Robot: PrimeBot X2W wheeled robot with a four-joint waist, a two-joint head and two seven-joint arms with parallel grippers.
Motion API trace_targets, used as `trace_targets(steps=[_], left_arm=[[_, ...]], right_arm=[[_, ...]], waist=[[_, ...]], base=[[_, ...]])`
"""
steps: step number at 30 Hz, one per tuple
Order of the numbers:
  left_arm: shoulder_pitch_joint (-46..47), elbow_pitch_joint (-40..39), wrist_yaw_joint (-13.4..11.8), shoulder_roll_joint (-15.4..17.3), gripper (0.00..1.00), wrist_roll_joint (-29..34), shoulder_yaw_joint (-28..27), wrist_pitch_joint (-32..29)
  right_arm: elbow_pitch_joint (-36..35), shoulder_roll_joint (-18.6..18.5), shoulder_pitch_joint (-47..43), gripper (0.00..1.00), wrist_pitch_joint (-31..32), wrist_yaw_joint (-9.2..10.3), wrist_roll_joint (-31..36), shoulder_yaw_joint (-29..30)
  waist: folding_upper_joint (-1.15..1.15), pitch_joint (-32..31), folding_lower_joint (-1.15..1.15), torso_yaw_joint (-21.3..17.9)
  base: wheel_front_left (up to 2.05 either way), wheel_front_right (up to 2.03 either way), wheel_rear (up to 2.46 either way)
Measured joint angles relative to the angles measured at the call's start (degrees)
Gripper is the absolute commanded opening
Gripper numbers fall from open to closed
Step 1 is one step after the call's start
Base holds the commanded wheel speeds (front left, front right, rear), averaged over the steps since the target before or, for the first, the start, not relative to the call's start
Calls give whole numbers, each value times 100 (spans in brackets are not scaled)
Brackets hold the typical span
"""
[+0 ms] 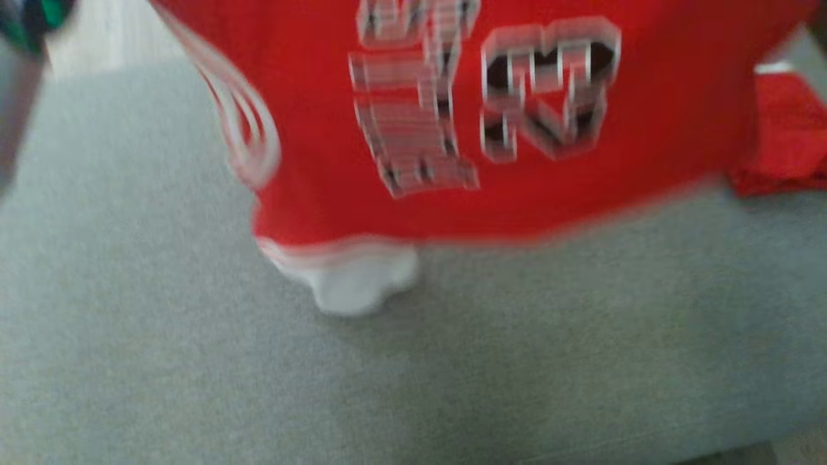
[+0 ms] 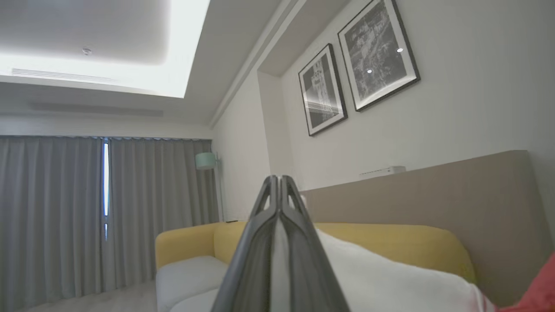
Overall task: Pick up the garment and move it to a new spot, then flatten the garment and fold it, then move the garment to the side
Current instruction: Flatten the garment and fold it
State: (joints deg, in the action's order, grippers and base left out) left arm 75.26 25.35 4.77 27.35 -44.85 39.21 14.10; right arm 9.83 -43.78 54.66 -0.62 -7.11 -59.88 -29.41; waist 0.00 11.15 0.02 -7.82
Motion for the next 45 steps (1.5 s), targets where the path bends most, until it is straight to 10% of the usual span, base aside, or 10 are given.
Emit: trace_targets(steps=[7, 14, 32, 45], left_arm=[[1446, 202, -223, -668, 0, 1232, -1269, 81], [953, -319, 196, -1049, 0, 1762, -2023, 103], [-4613, -2384, 280, -193, 0, 1304, -1212, 100], [-7861, -2774, 280, 132, 0, 1237, -1037, 77]], right_arm=[[1283, 201, 1782, 0, -1120, 0, 410, -382], [1569, 126, 2181, 0, -1360, 0, 278, -1039], [820, -756, -388, 0, -1300, 1, -1639, -3553], [7, -1359, -2358, 0, -1355, 1, -2193, -3969]], waist=[[0, 907, 0, 190], [0, 1446, -1, 457], [0, 952, -4, 664], [0, 33, -4, 585]], base=[[0, 0, 0], [0, 0, 0], [0, 0, 0], [0, 0, 0]])
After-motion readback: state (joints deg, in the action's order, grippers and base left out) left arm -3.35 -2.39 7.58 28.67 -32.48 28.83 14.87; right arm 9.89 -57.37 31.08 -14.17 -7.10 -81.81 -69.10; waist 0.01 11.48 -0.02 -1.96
